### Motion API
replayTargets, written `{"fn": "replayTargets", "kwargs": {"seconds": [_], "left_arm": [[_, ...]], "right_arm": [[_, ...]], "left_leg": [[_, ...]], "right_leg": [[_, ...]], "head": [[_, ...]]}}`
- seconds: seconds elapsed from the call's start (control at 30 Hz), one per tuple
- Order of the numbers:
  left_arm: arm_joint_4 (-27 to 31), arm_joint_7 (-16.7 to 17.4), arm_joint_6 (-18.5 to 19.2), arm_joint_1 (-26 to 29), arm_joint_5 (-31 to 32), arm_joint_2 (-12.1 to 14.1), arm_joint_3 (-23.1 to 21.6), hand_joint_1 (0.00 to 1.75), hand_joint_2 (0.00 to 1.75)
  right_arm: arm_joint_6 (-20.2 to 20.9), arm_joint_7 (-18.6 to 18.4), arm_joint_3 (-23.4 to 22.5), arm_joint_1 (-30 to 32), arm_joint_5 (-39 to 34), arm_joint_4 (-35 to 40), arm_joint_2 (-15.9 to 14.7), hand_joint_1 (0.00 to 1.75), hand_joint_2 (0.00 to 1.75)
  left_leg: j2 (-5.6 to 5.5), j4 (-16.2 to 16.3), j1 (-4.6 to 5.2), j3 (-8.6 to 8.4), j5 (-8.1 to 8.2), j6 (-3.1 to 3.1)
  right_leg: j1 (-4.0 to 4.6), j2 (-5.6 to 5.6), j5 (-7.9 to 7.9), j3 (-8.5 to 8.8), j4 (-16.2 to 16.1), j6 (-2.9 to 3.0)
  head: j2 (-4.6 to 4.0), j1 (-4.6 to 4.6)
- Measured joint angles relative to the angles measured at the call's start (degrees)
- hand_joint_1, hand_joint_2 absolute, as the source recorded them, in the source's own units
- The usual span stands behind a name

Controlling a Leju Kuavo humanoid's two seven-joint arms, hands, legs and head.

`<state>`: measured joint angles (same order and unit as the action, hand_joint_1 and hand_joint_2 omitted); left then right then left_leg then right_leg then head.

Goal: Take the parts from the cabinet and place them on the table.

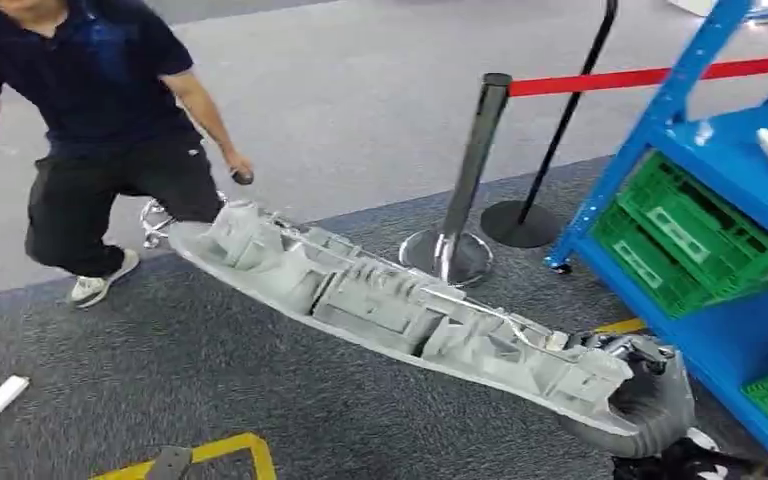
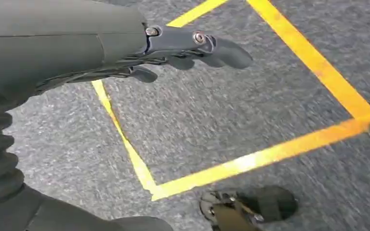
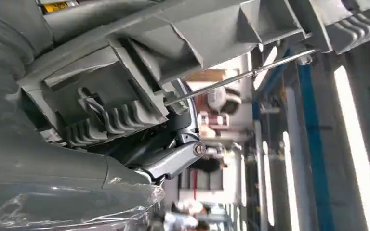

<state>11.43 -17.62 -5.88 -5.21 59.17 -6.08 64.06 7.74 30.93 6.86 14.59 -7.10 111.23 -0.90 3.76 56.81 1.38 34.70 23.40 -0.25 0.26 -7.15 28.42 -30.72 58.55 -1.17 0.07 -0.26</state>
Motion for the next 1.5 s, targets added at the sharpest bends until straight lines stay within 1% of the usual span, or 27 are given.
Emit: {"fn": "replayTargets", "kwargs": {"seconds": [0.03, 0.07, 0.1, 0.13, 0.2, 0.23, 0.3, 0.37, 0.4, 0.43, 0.57, 0.6, 0.63, 0.7, 0.77, 0.83, 0.87, 0.9, 0.93, 1.07, 1.13, 1.2, 1.27, 1.33, 1.4, 1.43, 1.5], "left_arm": [[0.0, 0.0, -0.2, 0.2, -0.7, 0.0, 0.4, 0.0, 1.75], [0.0, 0.0, -0.4, 0.3, -1.1, 0.1, 0.8, 0.0, 1.75], [0.0, -0.3, -0.5, 0.3, -1.5, 0.3, 1.2, 0.0, 1.75], [0.0, -0.7, -0.5, 0.2, -1.5, 0.4, 1.2, 0.0, 1.75], [0.0, -1.5, -0.4, 0.1, -1.5, 0.5, 1.3, 0.0, 1.75], [0.0, -1.9, -0.4, 0.2, -1.7, 0.6, 1.5, 0.0, 1.75], [0.0, -2.1, -0.4, 0.3, -2.2, 0.7, 2.0, 0.0, 1.75], [0.0, -1.9, -0.5, 0.3, -2.3, 0.7, 2.5, 0.0, 1.75], [0.0, -1.6, -0.7, 0.3, -2.4, 0.9, 2.6, 0.0, 1.75], [0.0, -1.3, -0.8, 0.2, -2.4, 1.0, 2.6, 0.0, 1.75], [0.0, -1.2, -0.7, 1.2, -2.2, 1.2, 2.7, 0.0, 1.75], [0.0, -1.1, -0.8, 1.2, -2.0, 1.0, 2.7, 0.0, 1.75], [0.0, -1.0, -0.8, 1.1, -1.7, 1.0, 2.7, 0.0, 1.75], [0.0, -1.5, -1.0, 0.9, -1.2, 0.7, 2.7, 0.0, 1.75], [0.0, -2.2, -0.9, 1.0, -0.9, 0.6, 2.7, 0.0, 1.75], [0.0, -2.7, -0.4, 1.0, -1.0, 0.5, 2.7, 0.0, 1.75], [0.0, -2.9, -0.2, 1.0, -1.0, 0.5, 2.7, 0.0, 1.75], [0.0, -2.9, 0.2, 0.9, -1.0, 0.5, 2.7, 0.0, 1.75], [0.0, -2.9, 0.4, 0.6, -1.0, 0.4, 2.7, 0.0, 1.75], [0.0, -1.4, -2.1, 0.3, 0.7, 0.0, 2.5, 0.0, 1.75], [0.0, -0.9, -3.1, -0.2, 1.0, -0.2, 2.4, 0.0, 1.75], [0.0, -0.9, -3.3, -0.9, 1.1, -0.5, 2.4, 0.0, 1.75], [0.0, -0.7, -3.3, -0.9, 1.3, -0.9, 2.4, 0.0, 1.75], [0.0, -0.7, -3.2, -0.9, 1.2, -1.0, 2.4, 0.0, 1.75], [0.0, -0.8, -2.9, -1.0, 1.2, -1.1, 2.4, 0.0, 1.75], [0.0, -0.8, -2.8, -1.2, 1.2, -1.0, 2.4, 0.0, 1.75], [0.0, -0.8, -2.8, -1.1, 1.2, -1.0, 2.4, 0.0, 1.75]], "right_arm": [[0.1, -0.1, 0.3, -0.5, -0.1, -0.5, 0.0, 1.75, 1.75], [0.1, -0.1, 0.5, -1.0, -0.4, -1.0, -0.2, 1.75, 1.75], [0.2, -0.1, 0.7, -1.3, -0.6, -1.4, -0.3, 1.75, 1.75], [0.2, -0.1, 0.8, -1.4, -0.8, -1.8, -0.5, 1.75, 1.75], [0.2, -0.1, 1.2, -1.7, -1.0, -2.6, -0.8, 1.75, 1.75], [0.2, -0.1, 1.3, -1.7, -1.2, -3.0, -0.9, 1.75, 1.75], [0.4, -0.1, 1.5, -1.9, -1.6, -3.5, -1.0, 1.75, 1.75], [0.5, -0.1, 1.6, -2.6, -1.7, -3.9, -1.0, 1.75, 1.75], [0.6, 0.0, 1.7, -2.9, -1.7, -4.3, -1.0, 1.75, 1.75], [0.7, 0.0, 1.7, -3.2, -1.8, -4.6, -1.0, 1.75, 1.75], [0.6, 0.2, 2.1, -3.7, -1.7, -5.5, -1.1, 1.75, 1.75], [0.5, 0.3, 2.1, -3.6, -1.7, -5.5, -1.1, 1.75, 1.75], [0.3, 0.5, 2.1, -3.5, -1.7, -5.5, -1.1, 1.75, 1.75], [-0.3, 0.7, 2.0, -3.1, -1.7, -5.5, -1.1, 1.75, 1.75], [-0.5, 0.8, 1.9, -2.3, -1.7, -5.4, -1.1, 1.75, 1.75], [-0.7, 0.8, 1.8, -1.6, -1.7, -4.9, -1.1, 1.75, 1.75], [-0.7, 0.8, 1.7, -1.5, -1.7, -4.6, -1.1, 1.75, 1.75], [-0.7, 0.8, 1.5, -1.4, -1.7, -4.4, -1.1, 1.75, 1.75], [-0.8, 0.9, 1.4, -1.1, -1.7, -4.2, -1.1, 1.75, 1.75], [-1.6, 0.8, 1.2, -0.3, -1.4, -3.4, -1.1, 1.75, 1.75], [-1.7, 0.8, 0.7, 0.3, -1.3, -2.7, -1.3, 1.75, 1.75], [-1.7, 0.9, 0.2, 0.9, -1.4, -2.6, -1.4, 1.75, 1.75], [-1.9, 0.8, 0.0, 1.4, -1.4, -2.6, -1.5, 1.75, 1.75], [-1.9, 0.8, -0.1, 1.6, -1.4, -2.4, -1.6, 1.75, 1.75], [-2.1, 0.8, -0.4, 1.7, -1.4, -2.2, -1.6, 1.75, 1.75], [-2.1, 0.8, -0.4, 1.8, -1.4, -2.2, -1.6, 1.75, 1.75], [-2.0, 0.9, -0.4, 1.9, -1.4, -1.9, -1.6, 1.75, 1.75]], "left_leg": [[-0.87, -0.2, -0.01, -0.03, -0.15, 0.38], [-1.55, -0.6, -0.55, -0.26, -0.5, 0.82], [-2.22, -0.6, -0.64, -0.27, -0.5, 1.09], [-2.98, -0.6, -0.71, -0.26, -0.56, 1.33], [-4.82, -0.6, -0.69, -0.25, -0.56, 1.43], [-5.74, -0.6, -0.68, -0.29, -0.56, 1.43], [-7.5, -0.5, -0.76, -0.4, -0.57, 1.39], [-9.16, -0.2, -1.06, -0.57, -0.51, 1.04], [-9.88, 0.0, -0.99, -0.33, -0.44, 0.59], [-10.5, 0.6, -0.91, 0.19, -0.49, 0.3], [-11.69, 0.2, -1.46, 0.9, -1.04, -0.85], [-8.14, 1.6, -0.87, 1.48, 0.14, -1.12], [-6.04, 4.8, -0.89, 3.06, 2.18, -1.4], [-4.5, 14.4, -1.16, 7.62, 6.6, -1.63], [-4.44, 18.2, -1.22, 9.35, 7.02, -1.66], [-4.15, 12.3, -1.2, 6.14, 3.2, -1.41], [-3.08, 7.0, -1.13, 3.15, 0.88, -1.19], [0.08, 2.5, -0.86, 0.47, -0.35, -0.9], [0.6, 0.5, -0.22, -0.2, 0.42, -0.8], [-2.12, 0.1, -0.35, -0.16, 0.21, 0.66], [-3.18, -0.1, -0.89, -0.55, 0.03, 1.41], [-4.85, -0.1, -0.96, -0.52, 0.05, 1.69], [-6.42, 0.0, -0.94, -0.59, 0.06, 1.69], [-8.0, 0.0, -1.05, -0.79, 0.06, 1.65], [-9.55, 0.2, -1.28, -1.05, 0.2, 1.19], [-10.28, 0.5, -0.91, -0.69, 0.3, 0.68], [-11.41, 0.2, -1.3, -0.13, -0.22, -0.01]], "right_leg": [[0.02, -0.78, 0.14, 0.27, -0.2, -0.29], [-0.33, 0.92, 0.61, -0.33, 0.4, -0.77], [-0.47, 4.45, 2.12, -0.94, 2.6, -0.89], [-0.54, 6.07, 4.19, -2.65, 6.4, -0.97], [-0.52, 7.02, 8.05, -7.49, 16.1, -1.2], [-0.52, 7.04, 8.24, -8.98, 18.4, -1.24], [-0.6, 7.11, 4.58, -7.88, 14.6, -1.18], [-1.03, 8.8, -1.12, -3.14, 4.1, -1.31], [-1.46, 12.07, -0.59, -1.84, 1.6, -1.59], [-1.49, 12.28, -0.69, -1.71, 0.8, -1.22], [-1.32, 9.76, -1.32, -1.5, 0.7, 0.15], [-1.19, 9.19, -1.31, -1.42, 0.7, 0.47], [-1.02, 8.41, -1.25, -1.42, 0.7, 0.87], [-0.73, 6.61, -1.08, -1.43, 0.7, 1.16], [-0.65, 4.86, -0.96, -1.36, 0.7, 1.27], [-0.62, 3.43, -0.79, -1.22, 0.7, 1.22], [-0.61, 2.78, -0.64, -1.01, 0.7, 1.08], [-0.51, 2.27, -0.47, -0.77, 0.7, 0.83], [0.01, 1.66, -0.01, -0.89, 1.1, 0.42], [-0.09, -0.69, 0.43, 0.16, 0.4, -0.63], [-0.45, 5.25, 2.86, -1.56, 4.2, -1.09], [-0.46, 7.0, 7.13, -6.54, 14.1, -1.3], [-0.42, 7.1, 7.61, -9.75, 18.8, -1.29], [-0.53, 7.26, 3.07, -7.78, 13.1, -1.24], [-1.17, 10.34, -2.17, -2.88, 2.5, -1.49], [-1.53, 13.02, -1.21, -2.15, 0.7, -1.68], [-1.22, 11.79, -1.4, -1.95, 1.0, -1.09]], "head": [[0.0, -0.04], [0.0, -0.02], [0.0, 0.11], [0.0, 0.33], [-0.02, 0.5], [0.0, 0.41], [0.0, 0.46], [0.0, 0.46], [-0.02, 0.48], [0.0, 0.5], [0.0, 0.48], [0.0, 0.1], [0.0, -0.15], [0.0, -0.09], [0.0, -0.11], [0.0, -0.13], [0.0, -0.11], [0.0, -0.13], [0.0, -0.22], [0.0, -0.13], [0.0, 0.35], [0.0, 0.77], [0.0, 0.74], [0.0, 0.74], [0.0, 0.79], [-0.02, 0.79], [0.0, 0.7]]}}
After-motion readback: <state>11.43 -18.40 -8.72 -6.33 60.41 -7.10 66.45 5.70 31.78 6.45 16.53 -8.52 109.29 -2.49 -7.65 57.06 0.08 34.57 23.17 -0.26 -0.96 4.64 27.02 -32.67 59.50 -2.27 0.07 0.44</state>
